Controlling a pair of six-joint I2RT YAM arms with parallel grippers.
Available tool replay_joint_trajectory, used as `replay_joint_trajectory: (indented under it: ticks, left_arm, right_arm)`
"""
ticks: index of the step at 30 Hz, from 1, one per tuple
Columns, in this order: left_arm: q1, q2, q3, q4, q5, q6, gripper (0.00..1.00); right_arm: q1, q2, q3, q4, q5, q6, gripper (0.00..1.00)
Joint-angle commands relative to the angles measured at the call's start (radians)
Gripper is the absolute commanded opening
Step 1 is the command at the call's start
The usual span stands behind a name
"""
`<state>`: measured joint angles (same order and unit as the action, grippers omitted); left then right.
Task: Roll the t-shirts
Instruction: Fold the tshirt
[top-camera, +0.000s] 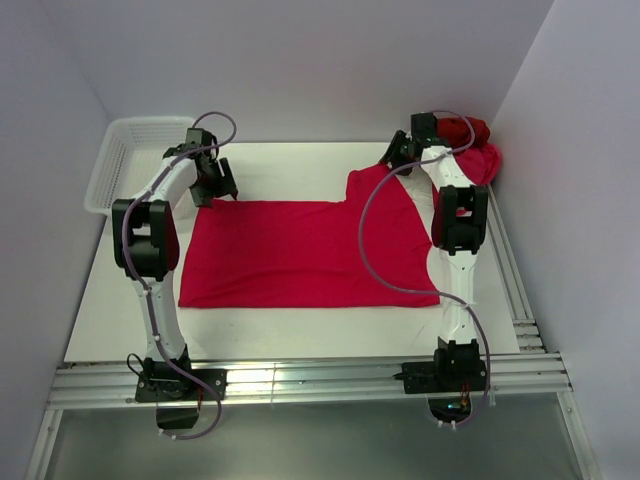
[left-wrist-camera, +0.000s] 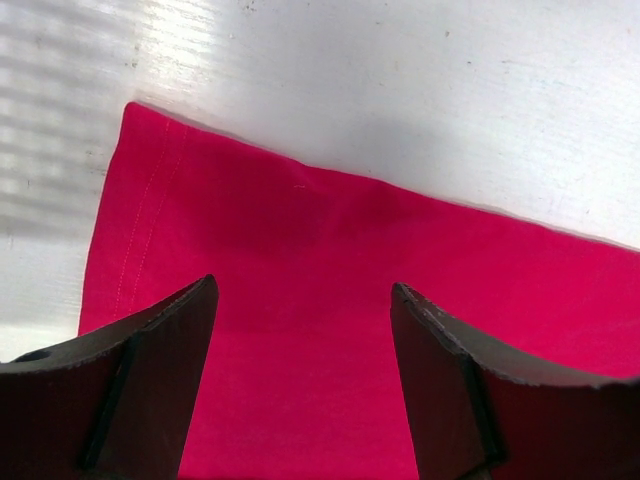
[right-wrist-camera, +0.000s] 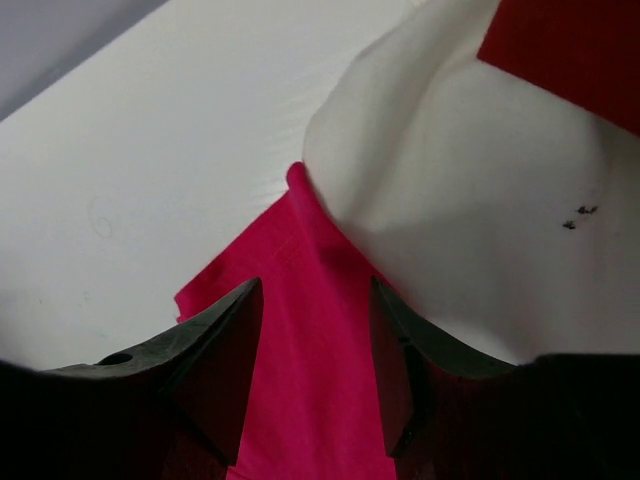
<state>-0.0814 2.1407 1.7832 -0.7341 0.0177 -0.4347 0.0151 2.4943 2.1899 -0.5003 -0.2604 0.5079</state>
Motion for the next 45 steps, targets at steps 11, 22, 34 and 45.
replay_joint_trajectory:
  ticks: [11,22,34,45]
  left_arm:
    - [0.04,0.007,0.035,0.001,0.005,-0.006,0.76]
    - [0.04,0.076,0.076,-0.002,0.001,-0.013,0.73]
    - [0.038,0.127,0.114,-0.027,-0.165,-0.033,0.61]
    - [0.022,0.18,0.133,-0.011,-0.254,-0.053,0.41]
  right_arm:
    - [-0.038,-0.073,-0.073,-0.044,0.084,-0.031,0.53]
    - [-0.032,-0.13,-0.172,-0.008,0.059,-0.072,0.42]
    - [-0.021,-0.172,-0.194,0.048,0.003,-0.091,0.33]
    - [-0.02,-0.201,-0.191,0.08,-0.046,-0.097,0.33]
